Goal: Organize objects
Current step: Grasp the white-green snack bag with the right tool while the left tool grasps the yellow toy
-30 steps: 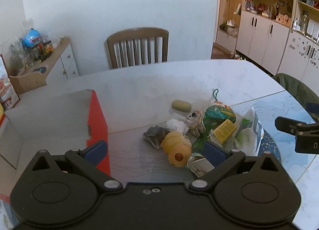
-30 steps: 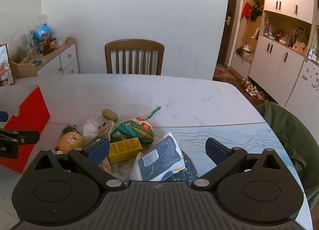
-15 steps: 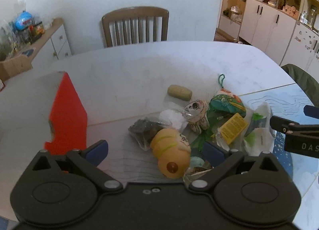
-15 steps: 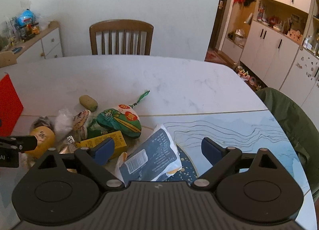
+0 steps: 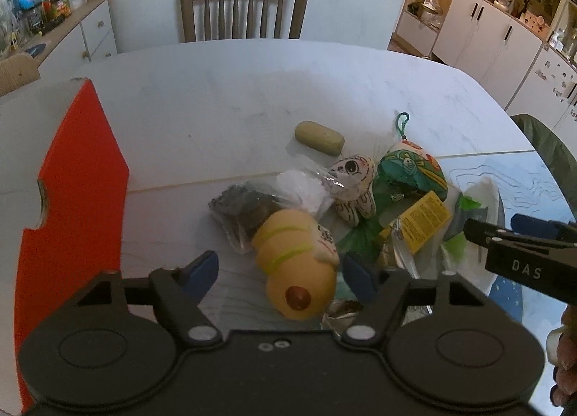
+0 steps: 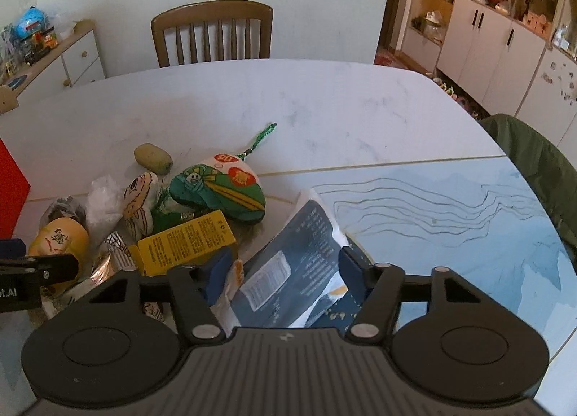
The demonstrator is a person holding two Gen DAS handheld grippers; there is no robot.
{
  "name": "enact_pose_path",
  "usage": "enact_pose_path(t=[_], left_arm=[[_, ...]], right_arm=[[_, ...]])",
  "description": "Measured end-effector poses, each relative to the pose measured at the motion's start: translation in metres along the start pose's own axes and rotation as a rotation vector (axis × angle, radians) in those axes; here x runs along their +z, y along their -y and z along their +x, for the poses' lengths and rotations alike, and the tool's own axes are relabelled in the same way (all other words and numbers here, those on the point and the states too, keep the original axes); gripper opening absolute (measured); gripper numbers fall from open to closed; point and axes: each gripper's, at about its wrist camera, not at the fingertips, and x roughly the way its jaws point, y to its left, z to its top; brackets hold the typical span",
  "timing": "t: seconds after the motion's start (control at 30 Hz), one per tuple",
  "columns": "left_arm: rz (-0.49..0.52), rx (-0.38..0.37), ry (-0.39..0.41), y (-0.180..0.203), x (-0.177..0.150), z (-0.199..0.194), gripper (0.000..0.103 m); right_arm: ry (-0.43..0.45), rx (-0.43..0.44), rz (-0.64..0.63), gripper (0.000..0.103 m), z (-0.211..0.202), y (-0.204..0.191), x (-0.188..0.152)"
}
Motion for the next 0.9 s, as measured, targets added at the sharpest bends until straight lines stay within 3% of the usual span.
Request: enact_pose_path(t=[0.17,0.27,0.43,0.6,0.9], left_arm=[[-0.023,-0.038,-0.014,-0.001,0.002,0.003,0.054],[-0.034,-0.047,-0.015,0.0,0.004,0.004,0.048],[-0.008,-0.037,-0.015,0.005,0.004,0.002,0.046],[-0.022,-0.047,-0.004,0.0,0.003,-0.003,0.045],[-0.061,-0.063,0.016,-0.012,0.0,-0.024,0.045]], right_arm=[[-0.023,0.036,0.017,0.039,-0.001,0.003,-0.002],[-0.022,0.041,0.023,0.035,-0.004,0.004,-0.002],[-0.017,0.055,0.037,0.023,-0.007,0.007,-0.002],[-0.008,0.071,0.055,0.017,-0.012,0.012,-0.001],[0.021,0.104,0.085,0.017,-0.034,0.023,0.0]])
